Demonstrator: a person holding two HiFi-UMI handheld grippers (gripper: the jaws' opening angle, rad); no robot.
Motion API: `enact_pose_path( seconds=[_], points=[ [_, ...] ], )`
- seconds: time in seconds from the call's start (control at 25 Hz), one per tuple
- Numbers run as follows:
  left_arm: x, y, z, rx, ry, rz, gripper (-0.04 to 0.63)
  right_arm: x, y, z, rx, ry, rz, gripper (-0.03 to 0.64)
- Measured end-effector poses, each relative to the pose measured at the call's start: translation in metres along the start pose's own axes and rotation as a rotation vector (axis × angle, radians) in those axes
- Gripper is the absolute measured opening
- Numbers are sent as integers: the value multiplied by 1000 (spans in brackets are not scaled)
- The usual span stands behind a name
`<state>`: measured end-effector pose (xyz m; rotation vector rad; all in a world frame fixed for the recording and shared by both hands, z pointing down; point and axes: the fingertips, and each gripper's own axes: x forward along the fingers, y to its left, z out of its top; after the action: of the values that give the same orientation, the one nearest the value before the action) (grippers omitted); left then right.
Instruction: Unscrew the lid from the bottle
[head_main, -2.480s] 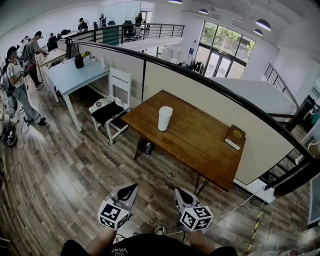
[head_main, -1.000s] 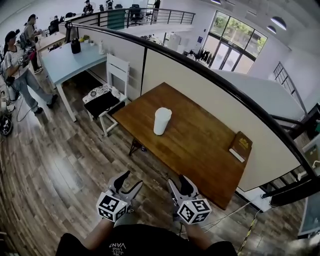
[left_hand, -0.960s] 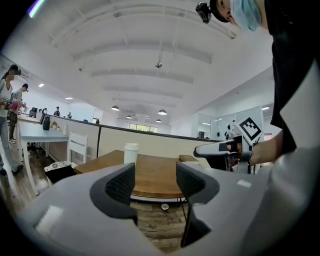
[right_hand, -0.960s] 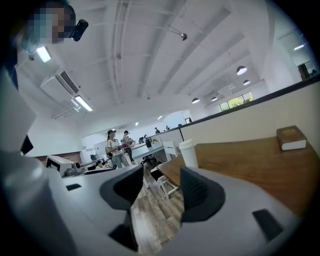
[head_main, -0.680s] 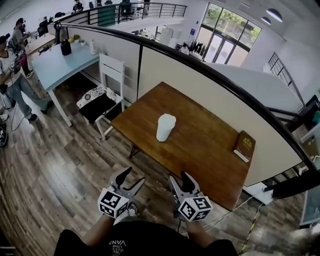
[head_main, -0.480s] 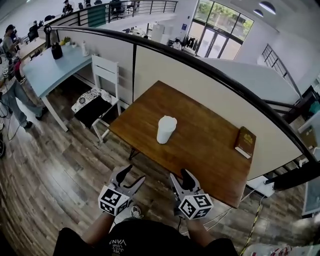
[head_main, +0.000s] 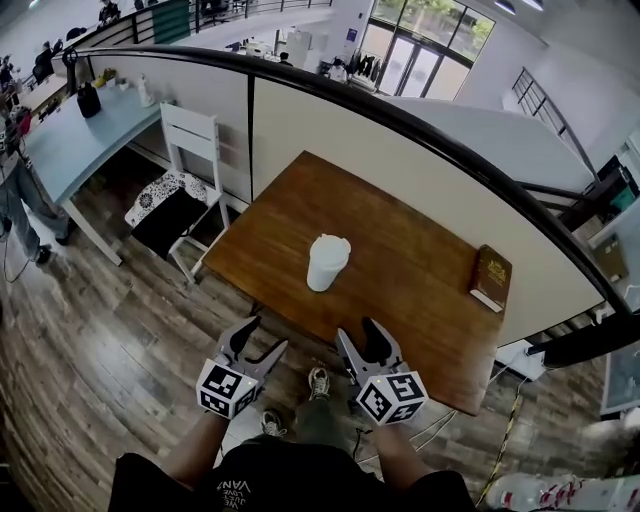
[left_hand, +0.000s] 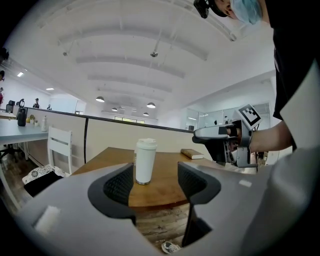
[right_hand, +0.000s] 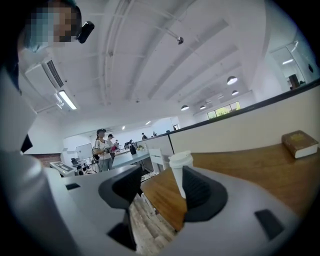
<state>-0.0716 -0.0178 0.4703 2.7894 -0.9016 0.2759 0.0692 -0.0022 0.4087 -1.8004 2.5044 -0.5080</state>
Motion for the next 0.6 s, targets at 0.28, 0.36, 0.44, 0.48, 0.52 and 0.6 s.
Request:
enact_pose_path(
  seconds=[0.28, 0.36, 0.44, 0.48, 0.52, 0.6],
  points=[
    [54, 18, 1, 0, -20, 36, 289, 46, -28, 2, -44, 56, 78, 246],
    [72, 21, -1, -7, -13, 41, 295, 60, -38, 3, -66, 72, 104, 250],
    [90, 27, -6, -7, -14, 49, 303, 75, -46, 4, -90, 82, 132, 256],
    [99, 30, -8, -8, -15, 53, 308, 82, -50, 4, -101, 87, 145, 259],
    [108, 33, -11, -10, -15, 54, 311, 88, -54, 4, -112, 91, 158, 261],
    [124, 38, -17, -11, -13, 53, 317, 100, -62, 3, -127, 94, 183, 267]
  ],
)
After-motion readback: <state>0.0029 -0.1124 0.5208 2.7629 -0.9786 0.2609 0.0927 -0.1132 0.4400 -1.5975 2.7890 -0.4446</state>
